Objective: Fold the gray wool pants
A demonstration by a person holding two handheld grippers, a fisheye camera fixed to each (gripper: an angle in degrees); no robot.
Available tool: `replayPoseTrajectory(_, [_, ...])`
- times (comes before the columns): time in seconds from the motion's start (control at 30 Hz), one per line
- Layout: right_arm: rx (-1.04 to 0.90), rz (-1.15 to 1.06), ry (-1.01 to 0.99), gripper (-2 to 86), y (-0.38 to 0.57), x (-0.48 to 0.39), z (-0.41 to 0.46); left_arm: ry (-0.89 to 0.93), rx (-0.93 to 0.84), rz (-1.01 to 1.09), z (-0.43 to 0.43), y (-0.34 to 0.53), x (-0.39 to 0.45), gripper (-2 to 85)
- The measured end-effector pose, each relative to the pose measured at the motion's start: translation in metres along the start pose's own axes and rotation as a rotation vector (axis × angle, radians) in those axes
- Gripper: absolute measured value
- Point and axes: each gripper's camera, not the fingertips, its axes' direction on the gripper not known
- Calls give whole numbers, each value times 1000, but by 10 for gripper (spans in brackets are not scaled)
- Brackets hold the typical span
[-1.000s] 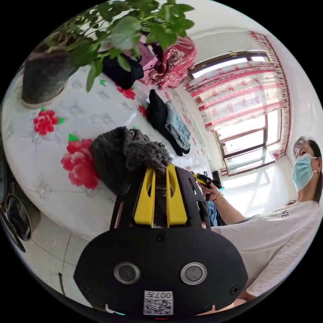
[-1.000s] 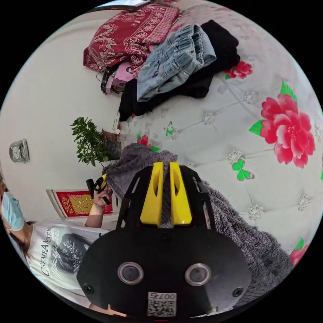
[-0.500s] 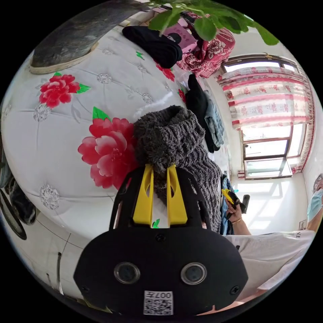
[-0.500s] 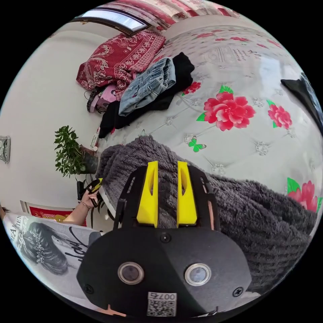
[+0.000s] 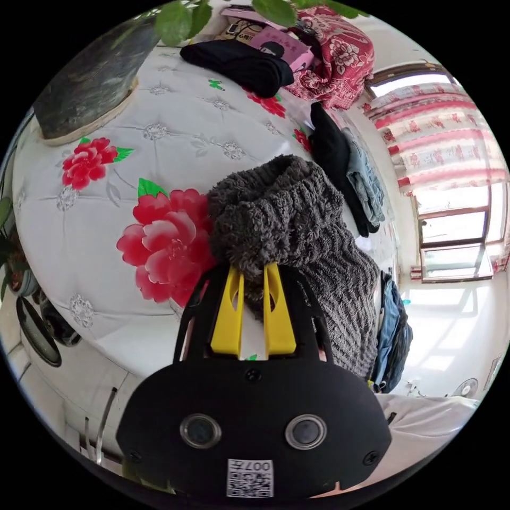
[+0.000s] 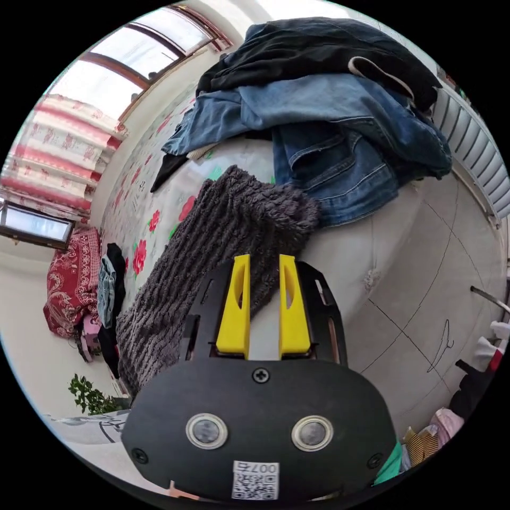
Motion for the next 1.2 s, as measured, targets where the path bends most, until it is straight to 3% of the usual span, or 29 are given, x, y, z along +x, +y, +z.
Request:
replayPoseTrajectory(0.13, [92, -113, 27, 67, -27, -14, -33, 54, 22, -72, 3, 19, -9, 88])
replayPoseTrajectory(0.3, [118, -303, 58, 82, -82, -63, -45, -132, 137, 83, -34, 54, 30, 93])
replayPoseTrajectory(0.37, [107, -346, 92, 85, -111, -74, -38, -225, 188, 233, -44, 66, 71, 90])
replayPoseTrajectory(0.5, [10, -321, 144, 79, -153, -71, -12, -230, 219, 507, -26, 68, 155, 92])
replayPoseTrajectory(0.63, [-106, -272, 99, 40, -180, -64, 7, -105, 132, 848, 59, 61, 262, 106])
replayPoseTrajectory(0.73, [-65, -327, 118, 15, -175, -73, -9, -59, -19, 977, 150, 51, 325, 103])
replayPoseTrajectory(0.8, [-15, -387, 125, 8, -168, -82, -29, -60, -138, 999, 206, 45, 352, 87])
replayPoseTrajectory(0.9, [92, -458, 118, 3, -154, -98, -77, -211, -307, 1019, 275, 45, 376, 12])
replayPoseTrajectory(1.07, [252, -545, 48, 6, -151, -133, -160, -147, -123, 1060, 235, 42, 375, 1])
replayPoseTrajectory(1.2, [190, -545, 35, 22, -186, -156, -126, -117, -119, 901, 250, 18, 351, 33])
